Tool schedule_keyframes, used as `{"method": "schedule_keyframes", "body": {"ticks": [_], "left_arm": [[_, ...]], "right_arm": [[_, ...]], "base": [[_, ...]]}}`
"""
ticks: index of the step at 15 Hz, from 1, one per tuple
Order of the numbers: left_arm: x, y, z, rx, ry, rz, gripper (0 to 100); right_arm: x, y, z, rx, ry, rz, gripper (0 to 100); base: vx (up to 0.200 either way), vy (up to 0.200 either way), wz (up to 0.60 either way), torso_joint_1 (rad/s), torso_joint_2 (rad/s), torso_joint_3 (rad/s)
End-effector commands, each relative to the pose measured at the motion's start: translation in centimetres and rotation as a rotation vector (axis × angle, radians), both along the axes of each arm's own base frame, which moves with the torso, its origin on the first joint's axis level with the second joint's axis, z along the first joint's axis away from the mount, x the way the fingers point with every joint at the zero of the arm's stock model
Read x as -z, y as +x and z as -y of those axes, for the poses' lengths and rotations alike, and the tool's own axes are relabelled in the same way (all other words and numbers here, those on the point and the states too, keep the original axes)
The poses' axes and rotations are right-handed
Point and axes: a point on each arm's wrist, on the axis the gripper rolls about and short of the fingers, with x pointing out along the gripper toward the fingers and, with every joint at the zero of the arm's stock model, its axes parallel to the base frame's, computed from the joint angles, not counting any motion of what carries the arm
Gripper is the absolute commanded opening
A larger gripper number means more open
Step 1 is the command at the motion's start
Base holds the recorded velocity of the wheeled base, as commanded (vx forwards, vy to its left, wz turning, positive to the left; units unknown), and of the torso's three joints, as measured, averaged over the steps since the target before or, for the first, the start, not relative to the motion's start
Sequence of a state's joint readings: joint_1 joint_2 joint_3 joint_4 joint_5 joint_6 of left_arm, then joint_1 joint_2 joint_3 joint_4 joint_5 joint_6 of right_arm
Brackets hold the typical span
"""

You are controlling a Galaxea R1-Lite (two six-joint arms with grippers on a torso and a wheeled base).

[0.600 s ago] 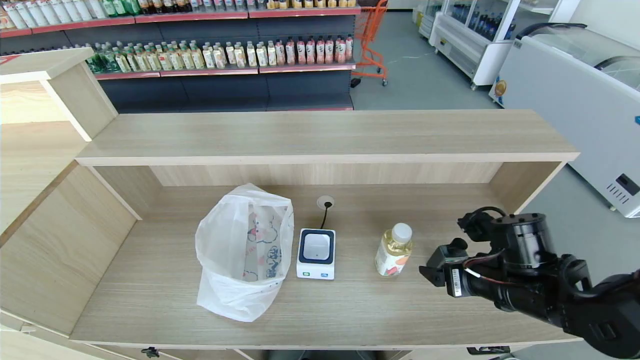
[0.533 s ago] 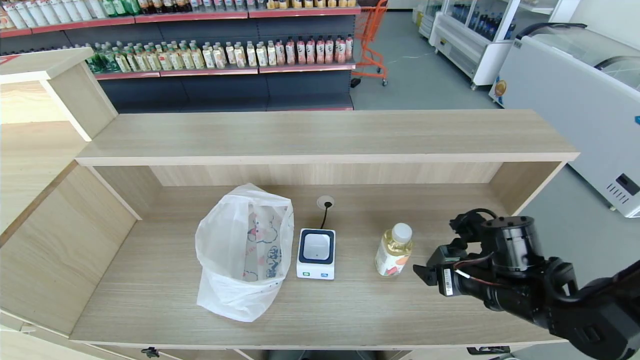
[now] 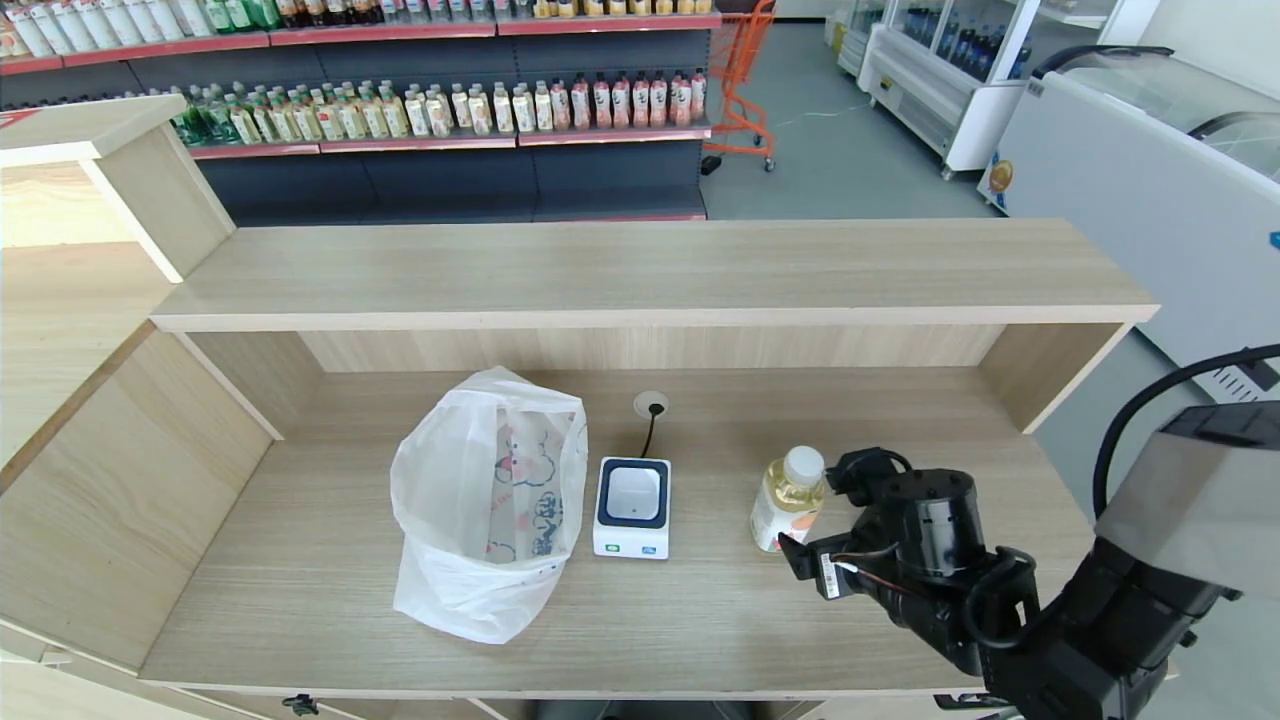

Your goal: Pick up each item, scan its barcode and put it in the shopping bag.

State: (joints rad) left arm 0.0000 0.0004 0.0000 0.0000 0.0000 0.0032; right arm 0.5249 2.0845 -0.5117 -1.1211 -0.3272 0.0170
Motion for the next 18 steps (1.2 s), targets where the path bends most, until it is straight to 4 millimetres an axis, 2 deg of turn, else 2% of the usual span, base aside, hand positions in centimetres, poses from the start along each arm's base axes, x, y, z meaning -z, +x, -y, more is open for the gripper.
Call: {"method": "schedule_keyframes", "body": {"ticks": [1, 10, 14, 18], "left_arm": [[0.0, 0.0, 0.0, 0.0, 0.0, 0.0, 100], [0.0, 0.0, 0.0, 0.0, 0.0, 0.0, 100], [0.0, 0.0, 0.0, 0.0, 0.0, 0.0, 100], [0.0, 0.0, 0.0, 0.0, 0.0, 0.0, 100]], "right_arm": [[1.3, 0.6, -0.4, -0.005, -0.021, 0.002, 100], [2.9, 2.9, -1.7, -0.031, -0.032, 0.109, 100], [3.3, 5.2, -3.1, -0.036, -0.014, 0.159, 100], [4.2, 6.7, -4.3, -0.049, -0.018, 0.18, 100]], "base": [[0.0, 0.0, 0.0, 0.0, 0.0, 0.0], [0.0, 0.0, 0.0, 0.0, 0.0, 0.0], [0.0, 0.0, 0.0, 0.0, 0.0, 0.0], [0.0, 0.0, 0.0, 0.0, 0.0, 0.0]]}}
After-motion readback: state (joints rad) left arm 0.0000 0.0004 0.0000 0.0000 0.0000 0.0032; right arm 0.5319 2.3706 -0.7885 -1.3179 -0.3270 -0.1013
